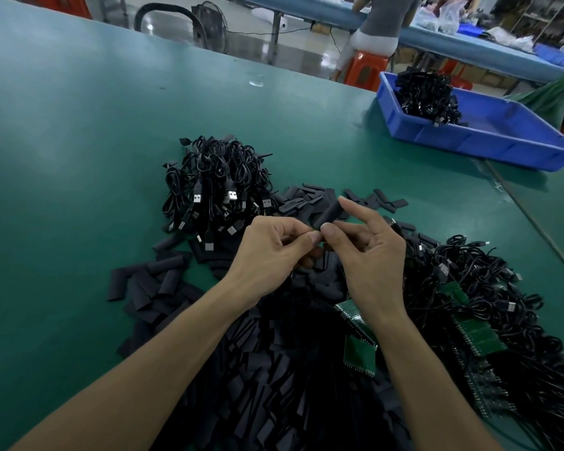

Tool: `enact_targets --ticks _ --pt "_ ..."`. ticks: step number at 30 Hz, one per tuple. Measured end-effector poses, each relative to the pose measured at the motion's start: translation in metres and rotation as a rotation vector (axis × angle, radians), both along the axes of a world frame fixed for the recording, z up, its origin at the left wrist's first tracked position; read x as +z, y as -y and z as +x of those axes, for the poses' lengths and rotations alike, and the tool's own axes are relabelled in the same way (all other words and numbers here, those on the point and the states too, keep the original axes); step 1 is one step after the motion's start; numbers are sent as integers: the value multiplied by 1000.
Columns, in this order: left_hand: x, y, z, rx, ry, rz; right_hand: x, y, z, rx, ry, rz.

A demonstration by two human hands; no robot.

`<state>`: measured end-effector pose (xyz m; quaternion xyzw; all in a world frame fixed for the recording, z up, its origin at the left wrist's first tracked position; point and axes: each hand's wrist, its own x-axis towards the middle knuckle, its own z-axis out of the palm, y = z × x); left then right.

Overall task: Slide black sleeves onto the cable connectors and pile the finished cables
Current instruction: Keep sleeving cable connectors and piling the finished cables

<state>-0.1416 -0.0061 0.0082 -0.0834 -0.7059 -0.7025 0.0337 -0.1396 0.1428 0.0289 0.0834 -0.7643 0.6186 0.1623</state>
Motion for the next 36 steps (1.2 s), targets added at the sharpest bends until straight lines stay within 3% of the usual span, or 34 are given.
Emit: enact_targets --ticks 4,9,12,15,19,21,23,27,31,36 --pt "-2 -3 -1 20 -22 -2 8 -3 -3 77 10 -39" --pt "-1 9 -4 -14 -108 -424 15 -10 -7 14 85 -325" --pt "5 14 -6 49 -187 -553 24 -17 -8 46 117 -292" --pt "19 22 -14 230 -191 -393 39 -32 -5 206 231 48" --pt "39 41 -40 524 -96 -290 52 -53 6 569 584 696" --pt "46 54 -56 605 -52 -299 49 -55 11 622 658 948" --pt "49 65 -72 637 36 -308 46 -55 14 566 650 1069" --pt "51 75 -90 644 157 -333 48 -59 10 385 577 999" --pt "53 78 -95 611 198 -317 45 -66 -2 122 320 842" --pt "33 82 -92 679 24 -461 26 -74 -7 66 318 558"
